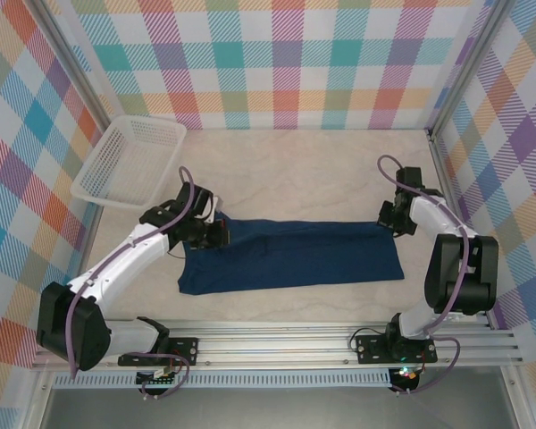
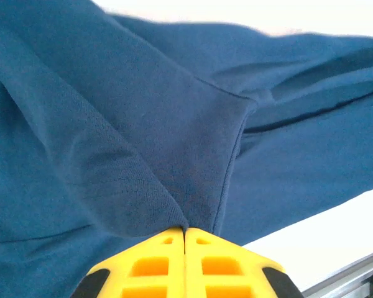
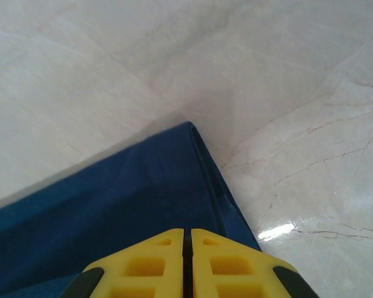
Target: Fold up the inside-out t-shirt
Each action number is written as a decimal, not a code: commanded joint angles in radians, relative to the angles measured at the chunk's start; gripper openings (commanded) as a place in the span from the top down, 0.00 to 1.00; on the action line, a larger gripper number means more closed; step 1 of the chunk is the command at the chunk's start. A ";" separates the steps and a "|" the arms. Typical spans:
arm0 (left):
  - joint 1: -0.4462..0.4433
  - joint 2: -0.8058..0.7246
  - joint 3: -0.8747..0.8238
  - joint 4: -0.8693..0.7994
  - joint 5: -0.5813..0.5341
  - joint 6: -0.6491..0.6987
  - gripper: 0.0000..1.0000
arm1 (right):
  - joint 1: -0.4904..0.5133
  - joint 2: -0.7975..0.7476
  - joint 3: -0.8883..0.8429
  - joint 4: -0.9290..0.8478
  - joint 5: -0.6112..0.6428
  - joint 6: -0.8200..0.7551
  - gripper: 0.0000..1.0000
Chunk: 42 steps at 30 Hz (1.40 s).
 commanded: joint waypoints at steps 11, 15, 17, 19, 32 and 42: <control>-0.091 0.128 -0.046 0.044 0.072 0.001 1.00 | 0.068 -0.141 -0.093 0.122 -0.087 0.019 0.59; -0.098 0.137 -0.041 0.061 0.088 -0.011 1.00 | 0.136 -0.150 -0.101 0.131 -0.138 0.029 0.56; -0.098 0.137 -0.035 0.072 0.105 -0.019 1.00 | 0.181 -0.134 -0.093 0.129 -0.159 0.046 0.56; -0.098 0.141 -0.031 0.075 0.105 -0.019 1.00 | 0.221 -0.117 -0.084 0.134 -0.175 0.058 0.55; -0.036 -0.062 -0.097 0.054 -0.176 -0.054 0.47 | 0.627 -0.084 -0.082 0.318 -0.416 0.117 0.52; 0.306 -0.195 -0.301 0.219 -0.194 -0.192 0.46 | 1.050 0.263 0.268 0.420 -0.358 -0.059 0.51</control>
